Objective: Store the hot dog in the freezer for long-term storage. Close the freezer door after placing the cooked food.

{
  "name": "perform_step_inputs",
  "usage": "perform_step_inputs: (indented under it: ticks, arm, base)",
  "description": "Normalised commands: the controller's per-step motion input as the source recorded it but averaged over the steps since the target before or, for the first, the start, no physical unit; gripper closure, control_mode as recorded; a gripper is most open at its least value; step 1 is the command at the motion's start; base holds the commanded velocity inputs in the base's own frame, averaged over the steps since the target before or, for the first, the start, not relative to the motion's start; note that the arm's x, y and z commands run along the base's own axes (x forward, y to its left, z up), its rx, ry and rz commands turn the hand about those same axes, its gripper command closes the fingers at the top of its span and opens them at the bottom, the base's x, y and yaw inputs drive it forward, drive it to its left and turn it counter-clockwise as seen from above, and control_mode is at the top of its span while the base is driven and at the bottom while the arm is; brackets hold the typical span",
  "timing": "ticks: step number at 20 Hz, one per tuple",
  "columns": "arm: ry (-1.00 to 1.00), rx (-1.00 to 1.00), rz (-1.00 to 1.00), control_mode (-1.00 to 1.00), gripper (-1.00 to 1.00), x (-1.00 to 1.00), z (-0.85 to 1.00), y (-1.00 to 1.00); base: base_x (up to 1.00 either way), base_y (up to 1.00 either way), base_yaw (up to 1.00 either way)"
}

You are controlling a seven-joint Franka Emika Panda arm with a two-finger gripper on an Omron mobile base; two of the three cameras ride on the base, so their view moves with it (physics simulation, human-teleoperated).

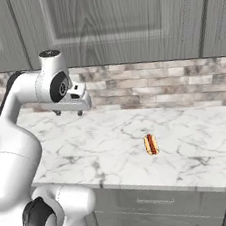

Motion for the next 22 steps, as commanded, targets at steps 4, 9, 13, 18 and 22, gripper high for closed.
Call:
perform_step_inputs:
  ticks: [4,9,13,18,22]
  arm:
    - [0.02,-0.01,-0.04,-1.0,-1.0,-0.02,-0.4,-0.54]
    - [0.01,-0.04,-0.03,-1.0,-1.0,0.03,-0.4,-0.7]
    - [0.0,-0.02,0.0,-1.0,-1.0,0.12,-0.46,-0.8]
    - [0.01,-0.02,0.0,-1.0,-1.0,0.15,-0.46,-0.89]
    - [0.0,-0.11,0.0,-1.0,-1.0,0.14,-0.49,-0.79]
  base:
    - [0.0,0.0,0.0]
    - [0.0,0.0,0.0]
    - [0.0,0.0,0.0]
    - [0.0,0.0,0.0]
    - [0.0,0.0,0.0]
